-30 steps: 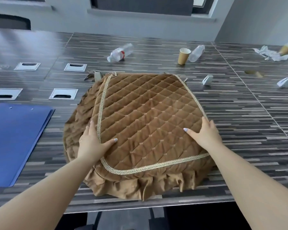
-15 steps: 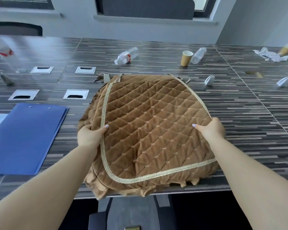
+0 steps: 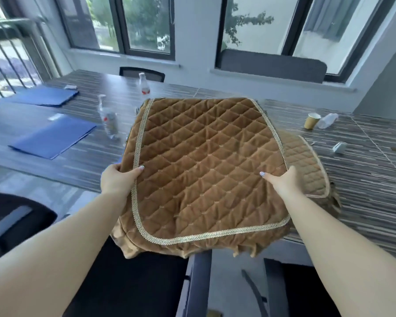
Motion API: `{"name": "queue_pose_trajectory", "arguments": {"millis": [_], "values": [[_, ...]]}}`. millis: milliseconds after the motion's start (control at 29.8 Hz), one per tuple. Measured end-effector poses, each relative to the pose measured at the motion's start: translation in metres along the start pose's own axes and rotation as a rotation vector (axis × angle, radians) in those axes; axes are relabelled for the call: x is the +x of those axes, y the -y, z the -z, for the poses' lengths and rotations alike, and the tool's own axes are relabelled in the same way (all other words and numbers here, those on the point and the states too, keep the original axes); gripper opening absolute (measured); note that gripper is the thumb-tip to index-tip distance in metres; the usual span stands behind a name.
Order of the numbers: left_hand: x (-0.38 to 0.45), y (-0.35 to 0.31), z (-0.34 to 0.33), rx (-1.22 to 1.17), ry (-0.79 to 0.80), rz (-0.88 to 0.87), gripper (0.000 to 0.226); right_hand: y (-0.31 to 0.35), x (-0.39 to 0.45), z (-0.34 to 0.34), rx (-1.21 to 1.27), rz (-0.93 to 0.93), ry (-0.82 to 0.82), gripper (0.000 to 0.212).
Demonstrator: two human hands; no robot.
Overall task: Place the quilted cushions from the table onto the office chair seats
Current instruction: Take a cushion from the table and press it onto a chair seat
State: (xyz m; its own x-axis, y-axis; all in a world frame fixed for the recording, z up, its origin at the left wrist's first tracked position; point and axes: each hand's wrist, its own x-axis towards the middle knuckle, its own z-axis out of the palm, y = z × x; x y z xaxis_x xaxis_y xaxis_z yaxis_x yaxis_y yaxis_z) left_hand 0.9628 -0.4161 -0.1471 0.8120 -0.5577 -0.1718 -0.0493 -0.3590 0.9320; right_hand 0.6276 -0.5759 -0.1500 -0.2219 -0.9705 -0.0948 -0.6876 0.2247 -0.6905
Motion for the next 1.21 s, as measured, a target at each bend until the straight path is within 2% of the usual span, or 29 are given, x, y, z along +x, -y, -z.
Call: {"name": "queue_pose_trajectory", "arguments": {"millis": [34, 201, 369, 504, 604, 772, 873, 1007, 1209], "values": [[0.0, 0.002, 0.011, 0.009, -0.01, -0.008, 0.036, 0.006, -0.009, 0.0, 0.009, -0.001, -0.001, 0.07], [-0.041, 0.044, 0.202, -0.001, -0.159, -0.014, 0.031, 0.061, -0.163, -0.046, 0.049, 0.147, 0.101, 0.071], [-0.067, 0.074, 0.357, 0.016, -0.278, 0.012, 0.058, 0.11, -0.286, -0.096, 0.061, 0.251, 0.214, 0.071], [-0.087, 0.098, 0.461, -0.006, -0.382, 0.018, 0.041, 0.155, -0.366, -0.137, 0.071, 0.353, 0.322, 0.07], [-0.092, 0.118, 0.511, -0.011, -0.451, 0.043, 0.051, 0.186, -0.408, -0.162, 0.043, 0.4, 0.382, 0.071], [-0.09, 0.152, 0.586, -0.023, -0.556, 0.084, 0.048, 0.237, -0.469, -0.215, 0.053, 0.481, 0.452, 0.066], [-0.075, 0.168, 0.63, -0.033, -0.611, 0.111, 0.059, 0.267, -0.506, -0.251, 0.084, 0.505, 0.459, 0.068], [-0.032, 0.187, 0.683, -0.024, -0.631, 0.12, 0.059, 0.31, -0.538, -0.305, 0.143, 0.527, 0.442, 0.067], [0.079, 0.196, 0.765, 0.043, -0.618, 0.111, 0.063, 0.405, -0.568, -0.407, 0.197, 0.528, 0.447, 0.065]]}}
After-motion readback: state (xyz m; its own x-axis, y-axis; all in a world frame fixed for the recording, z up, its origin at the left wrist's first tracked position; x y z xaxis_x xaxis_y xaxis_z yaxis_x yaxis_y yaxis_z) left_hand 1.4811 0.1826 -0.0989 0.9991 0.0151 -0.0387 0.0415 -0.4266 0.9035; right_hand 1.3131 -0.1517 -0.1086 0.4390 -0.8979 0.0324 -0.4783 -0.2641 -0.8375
